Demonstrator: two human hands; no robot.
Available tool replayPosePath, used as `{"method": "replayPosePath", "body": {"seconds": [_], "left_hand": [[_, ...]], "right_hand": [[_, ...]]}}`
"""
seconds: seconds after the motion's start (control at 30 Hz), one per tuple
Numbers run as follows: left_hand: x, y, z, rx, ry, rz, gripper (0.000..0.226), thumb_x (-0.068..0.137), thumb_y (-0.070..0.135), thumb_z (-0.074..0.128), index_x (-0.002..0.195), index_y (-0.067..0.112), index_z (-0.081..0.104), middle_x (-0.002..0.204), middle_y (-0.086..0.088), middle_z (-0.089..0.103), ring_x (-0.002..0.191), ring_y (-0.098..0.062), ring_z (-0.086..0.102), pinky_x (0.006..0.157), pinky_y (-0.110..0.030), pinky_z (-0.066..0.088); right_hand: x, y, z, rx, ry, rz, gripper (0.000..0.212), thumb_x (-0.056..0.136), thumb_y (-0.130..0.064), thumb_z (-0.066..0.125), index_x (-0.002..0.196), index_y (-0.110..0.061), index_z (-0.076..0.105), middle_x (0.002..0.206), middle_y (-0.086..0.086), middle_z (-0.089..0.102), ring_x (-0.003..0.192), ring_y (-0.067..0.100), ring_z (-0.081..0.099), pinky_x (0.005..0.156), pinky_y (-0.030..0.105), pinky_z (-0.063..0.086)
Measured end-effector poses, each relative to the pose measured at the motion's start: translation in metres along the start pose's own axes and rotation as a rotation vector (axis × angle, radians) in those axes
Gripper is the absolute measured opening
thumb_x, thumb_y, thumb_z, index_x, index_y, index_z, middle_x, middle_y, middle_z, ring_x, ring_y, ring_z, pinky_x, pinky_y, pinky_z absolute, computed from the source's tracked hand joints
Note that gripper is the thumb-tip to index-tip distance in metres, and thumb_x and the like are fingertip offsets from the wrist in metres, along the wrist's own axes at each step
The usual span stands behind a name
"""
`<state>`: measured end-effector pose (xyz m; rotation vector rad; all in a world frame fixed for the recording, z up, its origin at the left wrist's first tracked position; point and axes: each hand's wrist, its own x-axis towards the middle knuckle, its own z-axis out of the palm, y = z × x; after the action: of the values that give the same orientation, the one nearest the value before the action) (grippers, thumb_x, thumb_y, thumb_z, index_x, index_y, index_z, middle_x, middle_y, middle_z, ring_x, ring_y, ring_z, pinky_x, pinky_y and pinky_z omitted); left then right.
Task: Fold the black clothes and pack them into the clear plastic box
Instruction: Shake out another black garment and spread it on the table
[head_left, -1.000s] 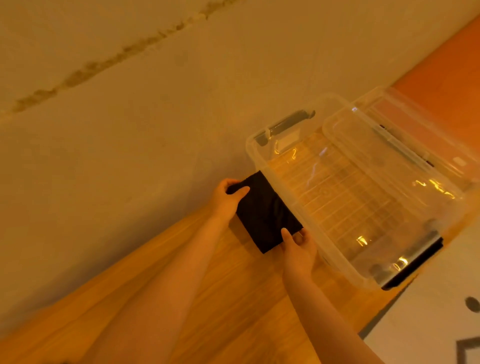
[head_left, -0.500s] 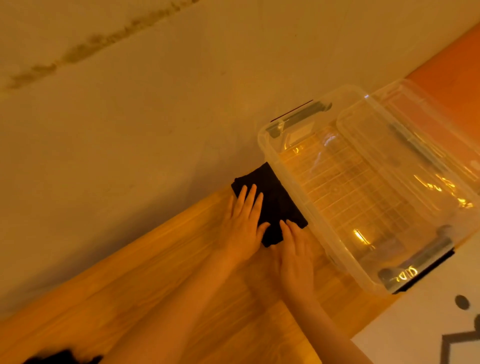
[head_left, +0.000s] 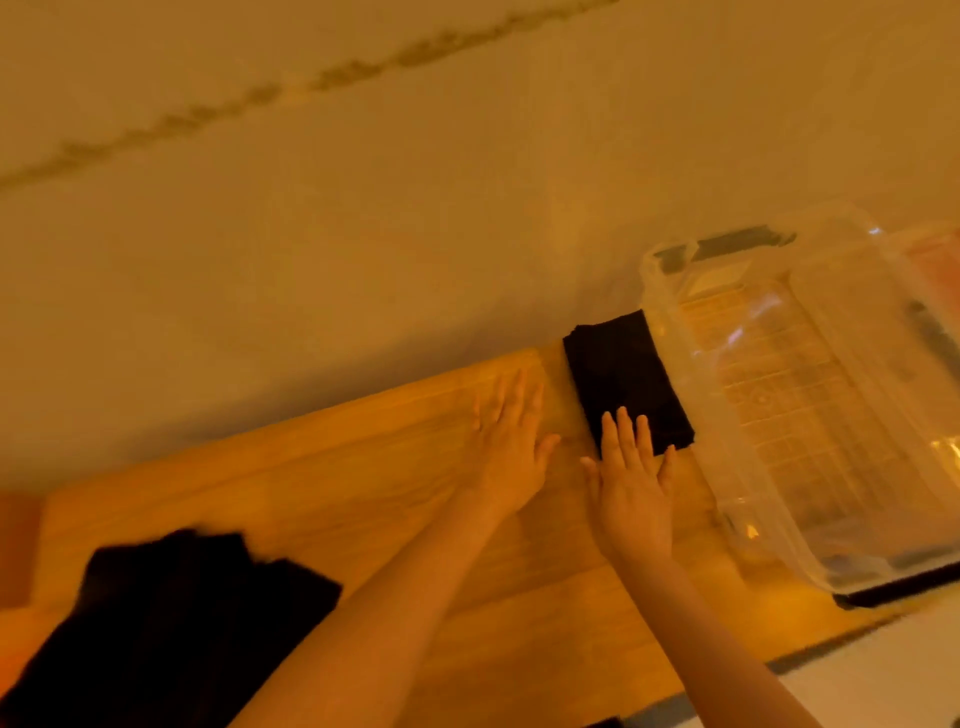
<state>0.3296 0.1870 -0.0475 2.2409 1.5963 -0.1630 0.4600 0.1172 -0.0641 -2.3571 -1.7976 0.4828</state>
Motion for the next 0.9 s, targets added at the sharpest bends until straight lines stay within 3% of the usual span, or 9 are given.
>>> {"method": "replayPosePath", "body": {"seconds": [0.07,0.17,0.27,0.3,0.4,0.57,0.7,0.8,0.9], "left_hand": [[-0.042,-0.033,0.002,-0.055,0.075,-0.144,0.062,0.096,0.046,0.02,0.149,0.015,0.011,0.155,-0.005,-0.004,0.143,-0.024,-0.008,0.114,-0.043,-0.006],[-0.113,-0.075,0.004,-0.01,0.135,-0.255,0.067,0.086,0.046,0.022,0.135,0.007,0.047,0.144,-0.015,0.041,0.134,-0.034,0.035,0.106,-0.055,0.02],[-0.181,-0.112,-0.009,0.077,0.172,-0.314,0.074,0.086,0.049,0.006,0.144,0.01,0.03,0.153,-0.012,0.022,0.143,-0.032,0.014,0.108,-0.05,-0.003],[-0.205,-0.127,-0.016,0.097,0.23,-0.363,0.074,0.086,0.049,0.006,0.144,0.01,0.031,0.153,-0.012,0.023,0.143,-0.032,0.015,0.109,-0.05,-0.001],[-0.288,-0.173,-0.022,0.168,0.28,-0.489,0.068,0.092,0.049,0.014,0.143,0.01,0.033,0.152,-0.014,0.025,0.141,-0.033,0.019,0.112,-0.051,0.008],[-0.436,-0.244,-0.005,0.097,0.352,-0.652,0.064,0.089,0.05,0.025,0.132,0.009,0.05,0.14,-0.016,0.045,0.131,-0.035,0.04,0.104,-0.055,0.031],[-0.527,-0.279,0.02,0.003,0.327,-0.76,0.076,0.087,0.056,0.003,0.148,0.013,0.018,0.155,-0.014,0.014,0.144,-0.032,0.003,0.113,-0.047,-0.007],[-0.574,-0.306,0.045,-0.046,0.312,-0.867,0.064,0.097,0.048,0.018,0.149,0.015,0.001,0.157,-0.011,-0.003,0.144,-0.029,-0.012,0.113,-0.047,-0.013],[-0.603,-0.328,0.069,-0.102,0.27,-0.967,0.066,0.097,0.051,0.017,0.149,0.017,-0.005,0.156,-0.011,-0.013,0.14,-0.027,-0.021,0.11,-0.046,-0.017]], "right_hand": [[-0.014,-0.026,0.004,-0.042,-0.016,-0.103,0.08,0.079,-0.063,-0.024,0.141,-0.017,0.0,0.151,-0.003,0.001,0.14,0.014,-0.008,0.113,0.041,-0.007],[-0.036,-0.072,0.014,-0.108,-0.076,-0.254,0.088,0.074,-0.063,-0.031,0.142,-0.015,-0.002,0.155,0.004,0.004,0.14,0.017,-0.008,0.113,0.041,-0.007],[-0.071,-0.129,0.023,-0.174,-0.103,-0.355,0.092,0.084,-0.06,-0.02,0.144,-0.008,0.027,0.15,0.012,0.027,0.141,0.028,0.019,0.112,0.047,0.009],[-0.087,-0.149,0.025,-0.174,-0.088,-0.392,0.092,0.086,-0.061,-0.016,0.141,-0.007,0.035,0.147,0.013,0.034,0.139,0.03,0.026,0.111,0.05,0.015],[-0.146,-0.202,0.035,-0.172,-0.059,-0.537,0.1,0.077,-0.069,-0.022,0.146,-0.011,0.022,0.154,0.009,0.02,0.144,0.025,0.012,0.114,0.045,0.004],[-0.264,-0.296,0.059,-0.146,-0.084,-0.731,0.077,0.089,-0.064,0.008,0.149,-0.016,0.007,0.157,0.003,0.005,0.145,0.017,-0.003,0.115,0.039,-0.005],[-0.341,-0.348,0.089,-0.108,-0.089,-0.92,0.095,0.079,-0.069,-0.017,0.147,-0.013,0.019,0.155,0.005,0.019,0.144,0.019,0.009,0.113,0.039,-0.002],[-0.385,-0.38,0.113,-0.112,-0.197,-1.042,0.095,0.081,-0.067,-0.017,0.146,-0.012,0.024,0.153,0.006,0.023,0.142,0.016,0.008,0.113,0.04,0.002],[-0.41,-0.4,0.137,-0.224,-0.258,-1.113,0.079,0.094,-0.054,-0.003,0.137,-0.008,0.043,0.142,0.011,0.044,0.135,0.024,0.034,0.107,0.044,0.024]]}}
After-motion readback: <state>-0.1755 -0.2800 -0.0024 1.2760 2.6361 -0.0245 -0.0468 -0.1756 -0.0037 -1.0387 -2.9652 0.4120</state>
